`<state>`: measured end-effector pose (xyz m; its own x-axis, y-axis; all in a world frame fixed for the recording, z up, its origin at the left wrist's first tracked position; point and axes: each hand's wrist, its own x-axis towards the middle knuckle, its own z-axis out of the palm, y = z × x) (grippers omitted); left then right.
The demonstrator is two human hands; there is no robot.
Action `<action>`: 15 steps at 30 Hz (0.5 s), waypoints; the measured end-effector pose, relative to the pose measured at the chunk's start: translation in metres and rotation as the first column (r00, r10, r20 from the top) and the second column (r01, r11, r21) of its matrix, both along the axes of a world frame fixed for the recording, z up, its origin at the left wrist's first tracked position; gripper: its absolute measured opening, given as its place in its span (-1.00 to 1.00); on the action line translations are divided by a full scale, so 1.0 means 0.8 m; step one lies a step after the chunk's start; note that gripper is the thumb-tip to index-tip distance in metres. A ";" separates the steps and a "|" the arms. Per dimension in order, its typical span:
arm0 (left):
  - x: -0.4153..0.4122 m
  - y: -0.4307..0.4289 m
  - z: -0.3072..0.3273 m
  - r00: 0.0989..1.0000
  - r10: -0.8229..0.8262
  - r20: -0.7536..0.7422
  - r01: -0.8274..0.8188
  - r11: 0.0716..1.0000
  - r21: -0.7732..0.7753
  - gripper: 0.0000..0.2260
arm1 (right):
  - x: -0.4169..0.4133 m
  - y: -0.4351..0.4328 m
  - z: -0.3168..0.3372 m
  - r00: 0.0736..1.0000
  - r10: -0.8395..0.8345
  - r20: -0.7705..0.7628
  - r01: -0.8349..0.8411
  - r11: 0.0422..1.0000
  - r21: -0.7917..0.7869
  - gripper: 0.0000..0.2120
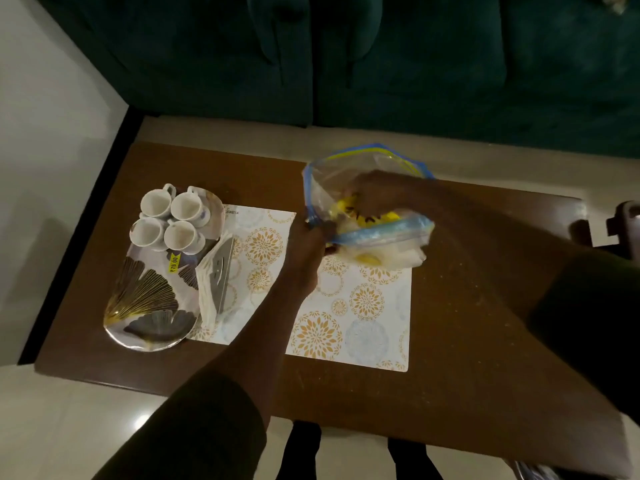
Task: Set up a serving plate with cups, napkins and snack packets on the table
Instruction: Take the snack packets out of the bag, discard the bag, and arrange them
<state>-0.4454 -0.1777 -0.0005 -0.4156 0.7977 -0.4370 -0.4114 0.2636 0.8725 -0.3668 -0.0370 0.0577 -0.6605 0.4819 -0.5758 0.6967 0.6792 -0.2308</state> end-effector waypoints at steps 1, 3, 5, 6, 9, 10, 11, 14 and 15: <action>-0.001 0.005 0.006 0.994 0.071 -0.087 -0.072 0.997 -0.007 -0.66 | -0.010 0.005 0.017 1.000 0.008 -0.021 -0.008 0.999 0.036 -0.71; 0.000 0.011 0.014 0.954 0.182 -0.240 -0.185 0.983 0.010 -0.63 | -0.027 0.012 0.043 0.991 0.001 -0.132 0.013 0.995 0.103 -0.76; 0.005 0.015 0.020 0.922 0.238 -0.305 -0.239 0.970 0.035 -0.68 | -0.036 0.013 0.056 0.942 -0.062 -0.330 0.131 0.973 0.191 -0.84; 0.008 0.016 0.020 0.914 0.254 -0.318 -0.254 0.966 0.043 -0.69 | -0.038 0.011 0.057 0.882 -0.149 -0.447 0.254 0.950 0.184 -0.86; 0.013 0.017 0.020 0.903 0.271 -0.333 -0.269 0.962 0.055 -0.63 | -0.038 -0.005 0.039 0.865 -0.283 -0.415 0.373 0.915 0.153 -0.80; 0.013 0.017 0.019 0.901 0.269 -0.341 -0.271 0.962 0.043 -0.61 | -0.039 -0.014 0.029 0.923 -0.228 -0.310 0.294 0.937 0.189 -0.75; 0.012 0.015 0.018 0.896 0.276 -0.349 -0.284 0.958 0.029 -0.60 | -0.040 -0.021 0.023 0.947 -0.170 -0.273 0.232 0.949 0.212 -0.71; 0.010 0.007 0.012 0.872 0.337 -0.354 -0.357 0.934 0.009 -0.61 | -0.041 -0.027 0.033 0.808 -0.257 -0.531 0.337 0.940 0.057 -0.71; 0.007 0.005 0.013 0.863 0.345 -0.369 -0.369 0.929 0.005 -0.60 | -0.037 -0.020 0.036 0.688 -0.414 -0.597 0.428 0.895 -0.127 -0.73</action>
